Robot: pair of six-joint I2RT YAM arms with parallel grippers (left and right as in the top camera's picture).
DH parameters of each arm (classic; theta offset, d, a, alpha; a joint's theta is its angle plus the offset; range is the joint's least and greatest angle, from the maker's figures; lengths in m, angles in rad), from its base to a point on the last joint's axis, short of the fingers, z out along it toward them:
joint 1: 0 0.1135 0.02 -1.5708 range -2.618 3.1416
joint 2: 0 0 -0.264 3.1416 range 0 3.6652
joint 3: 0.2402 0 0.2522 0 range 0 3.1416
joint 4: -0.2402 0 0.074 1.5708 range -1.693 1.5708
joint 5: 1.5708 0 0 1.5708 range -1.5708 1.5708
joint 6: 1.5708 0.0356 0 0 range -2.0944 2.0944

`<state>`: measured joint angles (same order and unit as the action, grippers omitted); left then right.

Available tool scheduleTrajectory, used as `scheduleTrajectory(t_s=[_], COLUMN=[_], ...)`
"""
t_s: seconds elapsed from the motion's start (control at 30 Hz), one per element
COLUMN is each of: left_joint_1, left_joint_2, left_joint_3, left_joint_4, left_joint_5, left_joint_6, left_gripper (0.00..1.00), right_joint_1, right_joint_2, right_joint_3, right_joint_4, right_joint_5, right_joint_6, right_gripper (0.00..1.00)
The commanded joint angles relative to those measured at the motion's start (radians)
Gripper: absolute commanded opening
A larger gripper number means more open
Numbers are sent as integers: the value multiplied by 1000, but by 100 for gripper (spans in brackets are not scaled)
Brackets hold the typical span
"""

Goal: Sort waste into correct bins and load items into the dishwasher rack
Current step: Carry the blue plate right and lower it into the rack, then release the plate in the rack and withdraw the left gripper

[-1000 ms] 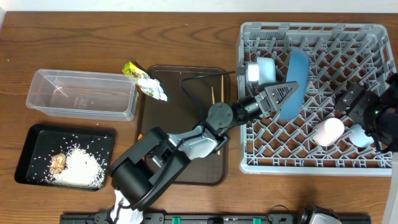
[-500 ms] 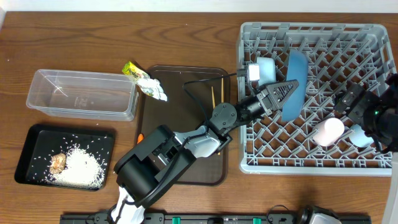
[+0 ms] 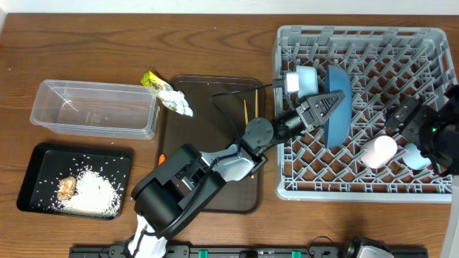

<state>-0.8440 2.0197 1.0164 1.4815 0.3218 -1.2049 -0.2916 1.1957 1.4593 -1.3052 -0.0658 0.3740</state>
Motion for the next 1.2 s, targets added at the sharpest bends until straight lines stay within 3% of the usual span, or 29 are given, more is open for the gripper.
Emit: scheduleTrajectory(t_s=[0.0,0.23,0.57,0.73,0.87,0.97,1.07,1.17], left_joint_1=[23,70,131,182,237,274,293,301], left_joint_2=[-6,-6,-6,-7,-13,-27,-52,-89], left_joint_3=[35,35,35,35,35,35,35,35], left_joint_4=[3,1,-7,-6,-7,-33,-83,-175], left_joint_5=[-8,40,122,167,222,258,293,307], left_joint_6=[6,34,64,67,67,69,110,176], left_gripper=[17,29,33,42,57,59,70,71], right_joint_1=[-11,-11,-11,-11,-11,-11,-11,-11], right_joint_2=[0,0,0,0,0,0,0,0], right_joint_3=[3,3,3,3,3,3,3,3], right_joint_4=[-4,-8,-13,-15,-15,-14,-16,-16], right_joint_5=[14,21,25,25,25,25,25,25], right_joint_6=[-16,-16,-15,-16,-16,-15,-16,-16], right_gripper=[99,99,99,99,99,99,99,99])
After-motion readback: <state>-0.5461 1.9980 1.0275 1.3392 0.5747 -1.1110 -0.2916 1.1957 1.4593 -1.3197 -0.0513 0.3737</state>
